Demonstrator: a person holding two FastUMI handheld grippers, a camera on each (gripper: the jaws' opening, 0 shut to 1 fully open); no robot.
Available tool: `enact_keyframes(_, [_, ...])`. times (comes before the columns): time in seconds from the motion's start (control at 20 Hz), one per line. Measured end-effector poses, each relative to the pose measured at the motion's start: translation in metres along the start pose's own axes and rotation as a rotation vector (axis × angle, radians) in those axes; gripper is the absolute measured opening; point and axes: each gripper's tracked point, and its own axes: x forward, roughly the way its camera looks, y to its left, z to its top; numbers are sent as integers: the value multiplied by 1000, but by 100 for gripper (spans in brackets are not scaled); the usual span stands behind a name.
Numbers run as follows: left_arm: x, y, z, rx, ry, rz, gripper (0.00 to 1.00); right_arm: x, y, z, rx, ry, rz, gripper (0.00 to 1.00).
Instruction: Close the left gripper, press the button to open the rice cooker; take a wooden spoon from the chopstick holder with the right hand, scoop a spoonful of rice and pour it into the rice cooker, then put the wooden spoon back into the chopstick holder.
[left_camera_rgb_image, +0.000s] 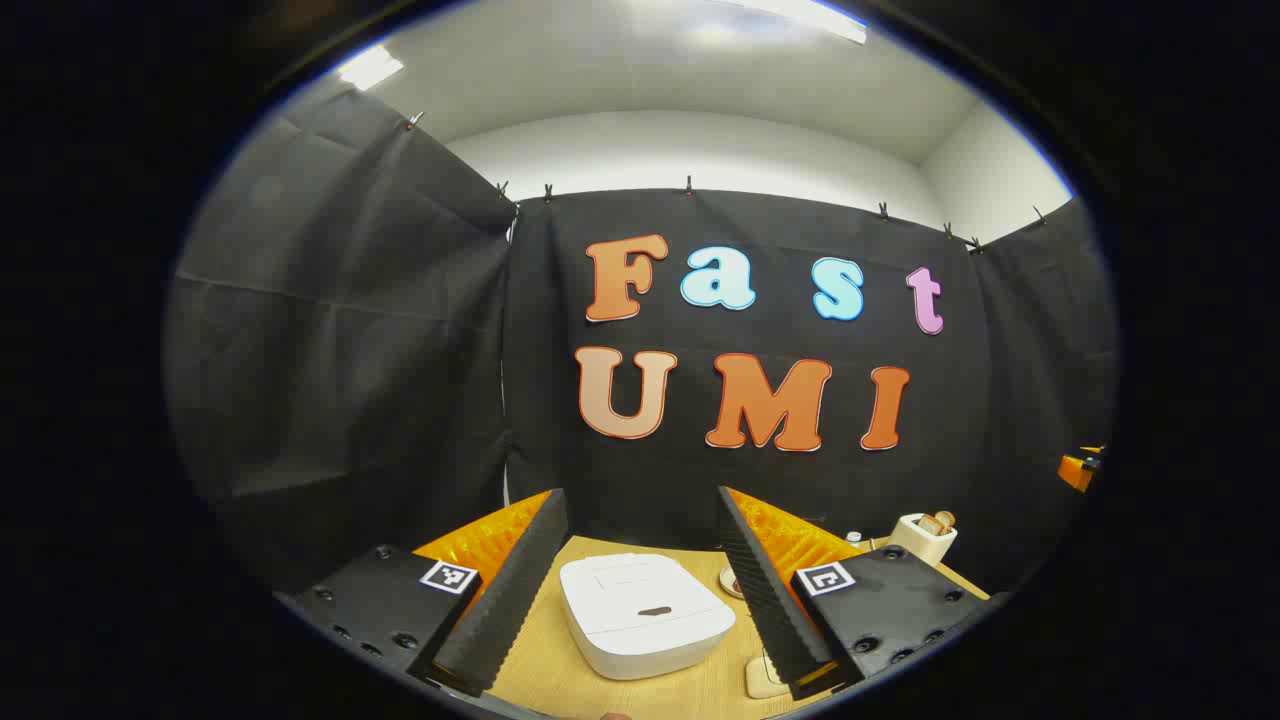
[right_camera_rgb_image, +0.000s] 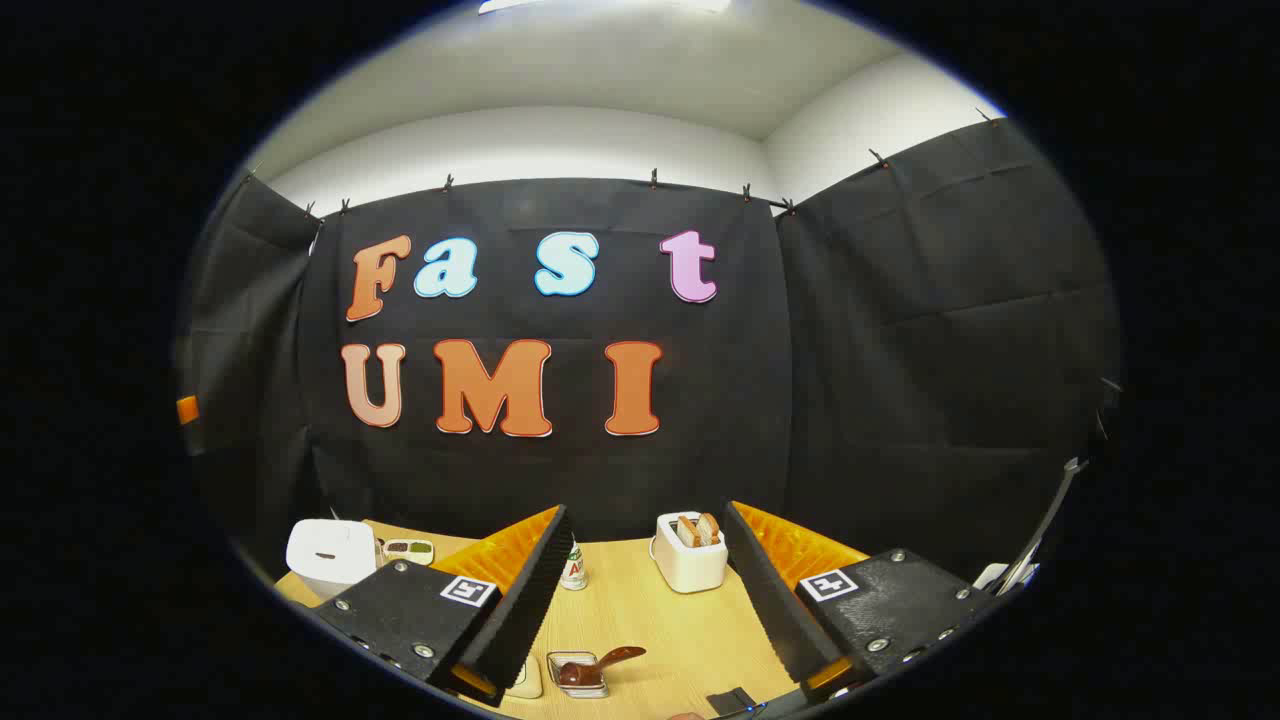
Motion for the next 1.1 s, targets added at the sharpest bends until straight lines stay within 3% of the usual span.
enact_keyframes(1.1, [-6, -2, -3, 22, 22, -18, 100, -12, -9, -1, -10, 0, -7, 94])
